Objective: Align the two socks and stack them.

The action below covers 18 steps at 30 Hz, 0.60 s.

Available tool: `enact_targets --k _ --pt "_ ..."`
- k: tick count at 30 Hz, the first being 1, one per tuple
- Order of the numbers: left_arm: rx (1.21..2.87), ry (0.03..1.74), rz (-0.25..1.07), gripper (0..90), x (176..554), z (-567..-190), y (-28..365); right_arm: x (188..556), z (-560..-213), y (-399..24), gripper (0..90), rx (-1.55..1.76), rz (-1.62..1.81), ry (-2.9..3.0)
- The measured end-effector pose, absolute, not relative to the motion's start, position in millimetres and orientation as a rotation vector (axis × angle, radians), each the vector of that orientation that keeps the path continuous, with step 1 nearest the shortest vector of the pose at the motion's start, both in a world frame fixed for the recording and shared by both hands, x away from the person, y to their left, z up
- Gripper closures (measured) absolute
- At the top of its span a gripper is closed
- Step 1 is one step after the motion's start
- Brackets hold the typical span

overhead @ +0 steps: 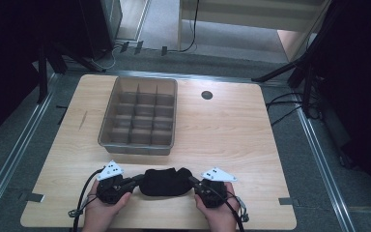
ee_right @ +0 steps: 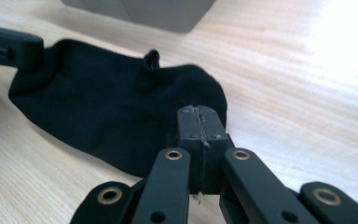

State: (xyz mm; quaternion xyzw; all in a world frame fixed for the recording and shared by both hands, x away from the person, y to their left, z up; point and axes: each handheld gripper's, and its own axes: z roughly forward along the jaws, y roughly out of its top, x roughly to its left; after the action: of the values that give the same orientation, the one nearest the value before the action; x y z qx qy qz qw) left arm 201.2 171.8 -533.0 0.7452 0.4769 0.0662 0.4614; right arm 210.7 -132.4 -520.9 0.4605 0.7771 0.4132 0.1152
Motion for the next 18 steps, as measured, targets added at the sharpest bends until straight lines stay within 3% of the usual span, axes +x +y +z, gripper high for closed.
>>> enact_targets --k 10,18 --pt "1.857 1.229 0.156 87.4 206 -544 169 207 -510 -127 89.9 1.28 1.256 2.261" --pt "1.856 1.252 0.165 88.3 204 -547 164 199 -501 -75 89.9 1.08 1.301 2.344"
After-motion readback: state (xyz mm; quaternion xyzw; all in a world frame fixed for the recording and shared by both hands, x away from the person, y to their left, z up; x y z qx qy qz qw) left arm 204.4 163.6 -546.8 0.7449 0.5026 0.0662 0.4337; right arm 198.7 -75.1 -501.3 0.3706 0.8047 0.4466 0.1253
